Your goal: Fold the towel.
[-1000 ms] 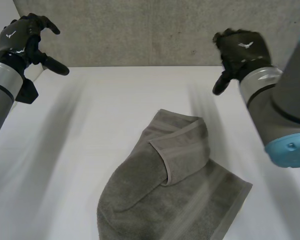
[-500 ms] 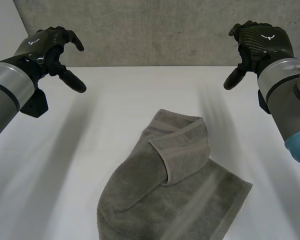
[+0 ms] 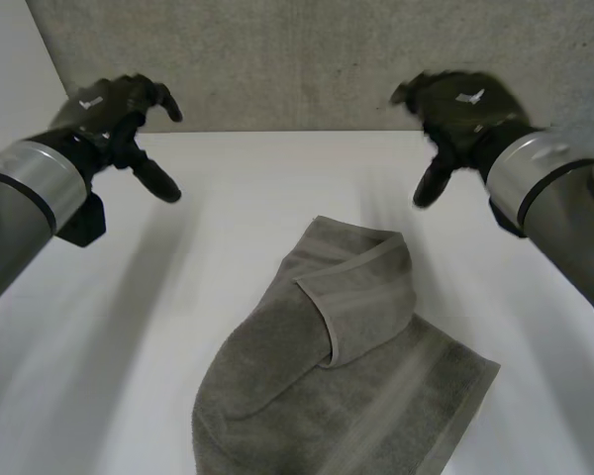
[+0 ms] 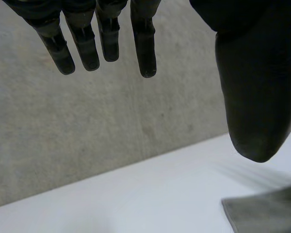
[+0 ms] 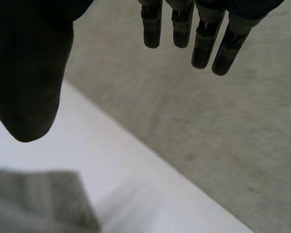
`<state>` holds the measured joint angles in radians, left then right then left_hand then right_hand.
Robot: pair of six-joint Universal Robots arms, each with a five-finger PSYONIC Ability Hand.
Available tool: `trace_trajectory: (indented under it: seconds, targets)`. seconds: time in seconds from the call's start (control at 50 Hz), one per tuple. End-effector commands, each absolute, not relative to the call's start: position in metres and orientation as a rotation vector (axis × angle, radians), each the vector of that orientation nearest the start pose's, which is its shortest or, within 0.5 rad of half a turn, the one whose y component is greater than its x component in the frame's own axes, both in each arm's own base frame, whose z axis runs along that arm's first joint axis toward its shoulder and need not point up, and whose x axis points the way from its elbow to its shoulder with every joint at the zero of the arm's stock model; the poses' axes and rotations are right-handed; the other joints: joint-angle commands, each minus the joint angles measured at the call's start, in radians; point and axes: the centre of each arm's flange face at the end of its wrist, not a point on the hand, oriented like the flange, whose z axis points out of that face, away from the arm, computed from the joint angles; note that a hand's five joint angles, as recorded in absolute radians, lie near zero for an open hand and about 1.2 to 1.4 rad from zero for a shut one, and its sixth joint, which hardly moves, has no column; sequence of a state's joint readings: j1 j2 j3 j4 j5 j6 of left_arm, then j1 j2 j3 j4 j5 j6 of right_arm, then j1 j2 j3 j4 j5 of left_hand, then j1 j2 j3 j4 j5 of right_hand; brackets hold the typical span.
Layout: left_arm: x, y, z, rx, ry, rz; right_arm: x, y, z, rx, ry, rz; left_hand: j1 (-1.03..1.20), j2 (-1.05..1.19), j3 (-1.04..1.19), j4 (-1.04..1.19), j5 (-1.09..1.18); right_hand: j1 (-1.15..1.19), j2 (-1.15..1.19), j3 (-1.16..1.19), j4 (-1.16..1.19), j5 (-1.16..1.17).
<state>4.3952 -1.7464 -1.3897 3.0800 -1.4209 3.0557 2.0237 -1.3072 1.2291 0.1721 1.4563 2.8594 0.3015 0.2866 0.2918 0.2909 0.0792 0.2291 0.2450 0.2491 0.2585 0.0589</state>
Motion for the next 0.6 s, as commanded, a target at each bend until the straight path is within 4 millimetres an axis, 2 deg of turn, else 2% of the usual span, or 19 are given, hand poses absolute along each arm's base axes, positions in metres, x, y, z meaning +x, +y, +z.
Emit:
trace_trajectory:
  seconds: [0.02, 0.04, 0.06, 0.08, 0.1, 0.12, 0.14, 0.2, 0.22, 0.24, 0.26, 0.3, 0.38, 0.48, 0.52, 0.54, 0.56, 0.58, 0.6]
  targets:
    - [-0.261, -0.265, 0.265, 0.634, 2.666, -2.202, 0.297, -0.234, 0.261, -1.364, 1.988, -1.744, -0.047, -0.032, -0.037, -0.036, 0.001, -0.055, -0.071, -0.075, -0.084, -0.059]
    - [-0.261, -0.262, 0.253, 0.638, 2.706, -2.144, 0.297, -0.234, 0.261, -1.364, 1.988, -1.743, -0.047, -0.032, -0.037, -0.036, 0.001, -0.055, -0.071, -0.075, -0.084, -0.059]
    - [-0.260, -0.260, 0.240, 0.641, 2.745, -2.079, 0.302, -0.224, 0.251, -1.445, 1.952, -1.703, -0.047, -0.032, -0.037, -0.036, 0.001, -0.055, -0.071, -0.075, -0.084, -0.059]
    - [-0.260, -0.260, 0.240, 0.641, 2.745, -2.079, 0.306, -0.215, 0.241, -1.521, 1.916, -1.656, -0.047, -0.032, -0.037, -0.036, 0.001, -0.055, -0.071, -0.075, -0.084, -0.059]
    - [-0.259, -0.257, 0.227, 0.642, 2.782, -2.019, 0.306, -0.215, 0.241, -1.521, 1.915, -1.656, -0.047, -0.032, -0.037, -0.036, 0.001, -0.055, -0.071, -0.075, -0.084, -0.059]
    - [-0.258, -0.254, 0.217, 0.644, 2.812, -1.968, 0.307, -0.206, 0.229, -1.588, 1.884, -1.601, -0.047, -0.032, -0.037, -0.036, 0.001, -0.055, -0.071, -0.075, -0.084, -0.059]
    - [-0.258, -0.254, 0.217, 0.644, 2.812, -1.967, 0.307, -0.198, 0.217, -1.648, 1.858, -1.542, -0.047, -0.032, -0.037, -0.036, 0.001, -0.055, -0.071, -0.075, -0.084, -0.059]
    - [-0.256, -0.248, 0.200, 0.652, 2.861, -1.886, 0.308, -0.190, 0.204, -1.698, 1.830, -1.484, -0.050, -0.035, -0.040, -0.039, -0.002, -0.055, -0.071, -0.075, -0.084, -0.059]
    - [-0.256, -0.247, 0.192, 0.648, 2.876, -1.855, 0.309, -0.181, 0.193, -1.740, 1.793, -1.446, -0.053, -0.038, -0.043, -0.042, -0.005, -0.055, -0.071, -0.075, -0.084, -0.059]
    - [-0.256, -0.247, 0.192, 0.648, 2.876, -1.854, 0.311, -0.174, 0.184, -1.772, 1.763, -1.421, -0.053, -0.038, -0.043, -0.042, -0.005, -0.055, -0.071, -0.075, -0.084, -0.059]
    - [-0.256, -0.246, 0.184, 0.637, 2.888, -1.835, 0.311, -0.174, 0.184, -1.773, 1.763, -1.421, -0.053, -0.038, -0.043, -0.042, -0.005, -0.055, -0.071, -0.075, -0.084, -0.059]
    - [-0.256, -0.245, 0.176, 0.631, 2.889, -1.826, 0.315, -0.168, 0.168, -1.797, 1.727, -1.431, -0.053, -0.038, -0.043, -0.042, -0.005, 0.034, 0.018, 0.014, 0.005, 0.030]
    - [-0.258, -0.242, 0.158, 0.631, 2.894, -1.813, 0.315, -0.165, 0.153, -1.800, 1.717, -1.440, -0.053, -0.038, -0.043, -0.042, -0.005, 0.169, 0.153, 0.149, 0.140, 0.165]
    - [-0.262, -0.240, 0.151, 0.652, 2.905, -1.799, 0.315, -0.167, 0.138, -1.797, 1.718, -1.460, -0.050, -0.035, -0.040, -0.039, -0.002, 0.396, 0.380, 0.376, 0.367, 0.392]
    - [-0.262, -0.239, 0.148, 0.655, 2.910, -1.790, 0.316, -0.173, 0.136, -1.786, 1.728, -1.518, -0.053, -0.038, -0.043, -0.042, -0.005, 0.630, 0.614, 0.610, 0.600, 0.625]
    - [-0.263, -0.239, 0.146, 0.657, 2.917, -1.780, 0.316, -0.173, 0.136, -1.786, 1.728, -1.518, -0.053, -0.038, -0.043, -0.042, -0.005, 0.631, 0.615, 0.611, 0.601, 0.627]
    - [-0.263, -0.239, 0.146, 0.657, 2.918, -1.780, 0.314, -0.178, 0.136, -1.772, 1.743, -1.555, -0.053, -0.038, -0.043, -0.042, -0.005, 0.776, 0.760, 0.756, 0.747, 0.772]
    - [-0.263, -0.238, 0.144, 0.662, 2.923, -1.771, 0.314, -0.178, 0.136, -1.771, 1.743, -1.556, -0.053, -0.038, -0.043, -0.042, -0.005, 0.778, 0.762, 0.758, 0.748, 0.773]
    - [-0.265, -0.236, 0.143, 0.674, 2.923, -1.773, 0.315, -0.183, 0.138, -1.758, 1.749, -1.605, -0.053, -0.038, -0.043, -0.042, -0.005, 0.941, 0.925, 0.920, 0.911, 0.936]
